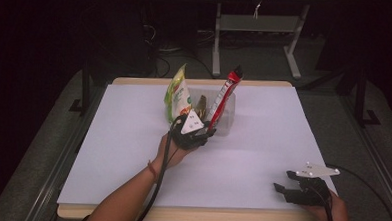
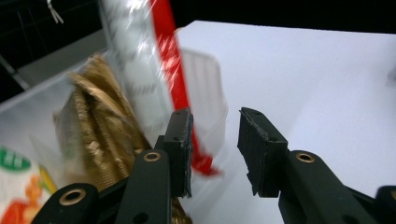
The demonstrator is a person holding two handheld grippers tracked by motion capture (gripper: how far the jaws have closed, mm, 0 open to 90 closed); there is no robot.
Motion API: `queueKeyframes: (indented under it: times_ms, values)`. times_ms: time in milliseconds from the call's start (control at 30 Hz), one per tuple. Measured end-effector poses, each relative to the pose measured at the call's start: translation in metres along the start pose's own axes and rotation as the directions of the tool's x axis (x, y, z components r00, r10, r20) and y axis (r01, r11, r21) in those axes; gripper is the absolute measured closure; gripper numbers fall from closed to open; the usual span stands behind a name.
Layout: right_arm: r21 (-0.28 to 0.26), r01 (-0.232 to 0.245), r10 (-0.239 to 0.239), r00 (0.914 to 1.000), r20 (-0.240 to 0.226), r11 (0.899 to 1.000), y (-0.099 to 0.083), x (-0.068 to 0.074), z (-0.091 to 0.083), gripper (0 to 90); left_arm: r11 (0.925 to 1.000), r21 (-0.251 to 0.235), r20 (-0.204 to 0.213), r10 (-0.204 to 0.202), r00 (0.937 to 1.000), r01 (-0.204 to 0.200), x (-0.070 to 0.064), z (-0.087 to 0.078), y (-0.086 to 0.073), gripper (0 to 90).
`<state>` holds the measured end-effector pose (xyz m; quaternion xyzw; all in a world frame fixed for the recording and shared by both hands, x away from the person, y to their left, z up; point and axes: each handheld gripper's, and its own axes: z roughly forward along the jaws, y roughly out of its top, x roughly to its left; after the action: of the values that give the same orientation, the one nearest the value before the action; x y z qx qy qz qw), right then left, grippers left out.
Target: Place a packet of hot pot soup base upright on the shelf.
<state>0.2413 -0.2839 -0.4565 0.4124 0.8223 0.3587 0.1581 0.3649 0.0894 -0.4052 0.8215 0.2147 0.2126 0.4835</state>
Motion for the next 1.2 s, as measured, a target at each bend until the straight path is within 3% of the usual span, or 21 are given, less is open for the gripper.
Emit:
queueKeyframes:
  times_ms: [100, 267, 333, 400, 567, 800, 900, 1067, 1200]
  values:
    - [0.002, 0.002, -0.002, 1.0000, 0.003, 1.000, 0.000, 0.000, 0.000, 32.4, 1.0000, -0.001, -0.020, -0.010, 0.9998, 0.010, 0.003, 0.000, -0.002, 66.6]
    - [-0.001, 0.005, -0.005, 1.0000, 0.004, 1.000, 0.001, 0.000, 0.001, 32.4, 0.9995, 0.030, -0.049, -0.006, 0.9988, 0.007, 0.006, 0.007, -0.003, 75.7]
    - [-0.001, 0.004, -0.004, 1.0000, 0.006, 1.000, 0.001, 0.001, 0.001, 32.3, 0.9991, 0.027, -0.050, -0.033, 0.9982, 0.034, 0.008, 0.010, -0.001, 76.3]
    - [-0.002, 0.004, -0.004, 1.0000, 0.008, 1.000, 0.000, 0.001, 0.001, 32.3, 0.9992, 0.035, -0.063, -0.018, 0.9979, 0.020, 0.008, 0.011, 0.000, 78.1]
    - [-0.005, 0.004, -0.004, 0.9999, 0.011, 1.000, 0.000, 0.001, 0.001, 32.3, 0.9975, 0.046, -0.041, -0.051, 0.9979, 0.053, 0.014, 0.016, 0.001, 82.6]
    - [-0.011, 0.002, -0.002, 0.9999, 0.012, 1.000, -0.001, 0.002, 0.001, 32.3, 0.9949, 0.083, -0.025, -0.055, 0.9982, 0.057, 0.018, 0.026, 0.005, 87.7]
    - [-0.013, 0.003, -0.003, 0.9999, 0.013, 1.000, -0.001, 0.002, 0.001, 32.3, 0.9936, 0.072, -0.004, -0.087, 0.9962, 0.087, 0.021, 0.030, 0.006, 88.2]
    - [-0.017, 0.002, -0.002, 0.9999, 0.014, 1.000, -0.002, 0.002, 0.001, 32.3, 0.9928, 0.073, 0.017, -0.097, 0.9951, 0.096, 0.022, 0.035, 0.005, 88.9]
    - [-0.018, 0.001, 0.000, 0.9999, 0.016, 1.000, -0.002, 0.002, 0.001, 32.1, 0.9929, 0.070, 0.010, -0.097, 0.9952, 0.096, 0.023, 0.038, 0.003, 89.8]
